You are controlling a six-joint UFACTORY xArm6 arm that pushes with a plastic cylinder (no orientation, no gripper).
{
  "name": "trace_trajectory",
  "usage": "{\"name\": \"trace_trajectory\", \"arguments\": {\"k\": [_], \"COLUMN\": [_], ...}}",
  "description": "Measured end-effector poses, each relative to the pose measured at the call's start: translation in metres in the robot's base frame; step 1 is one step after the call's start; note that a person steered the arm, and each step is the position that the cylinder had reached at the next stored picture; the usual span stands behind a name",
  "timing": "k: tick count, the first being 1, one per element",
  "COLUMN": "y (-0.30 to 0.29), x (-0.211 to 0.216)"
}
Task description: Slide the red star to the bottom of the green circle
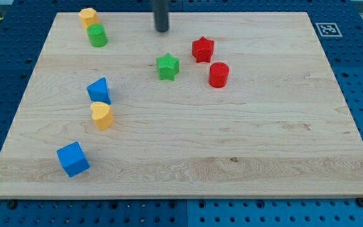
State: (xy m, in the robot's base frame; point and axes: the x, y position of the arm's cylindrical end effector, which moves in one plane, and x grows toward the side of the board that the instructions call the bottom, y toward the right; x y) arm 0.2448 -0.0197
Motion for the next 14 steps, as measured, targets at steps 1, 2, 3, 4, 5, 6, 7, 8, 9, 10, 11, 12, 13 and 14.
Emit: {"name": "trace_trajectory", "arguments": {"k": [1,2,3,4,5,6,7,8,9,10,11,12,13,14], "y": [0.071,0.15,0.171,0.158,0.121,0.095,0.066,0.04,0.014,-0.002,-0.004,-0.008,-0.019,-0.034], "x": [0.005,0.042,0.086,0.106,0.103,0.079,0.07,0.072,0.08,0.088,0.095,0.1,0.1,0.103]}}
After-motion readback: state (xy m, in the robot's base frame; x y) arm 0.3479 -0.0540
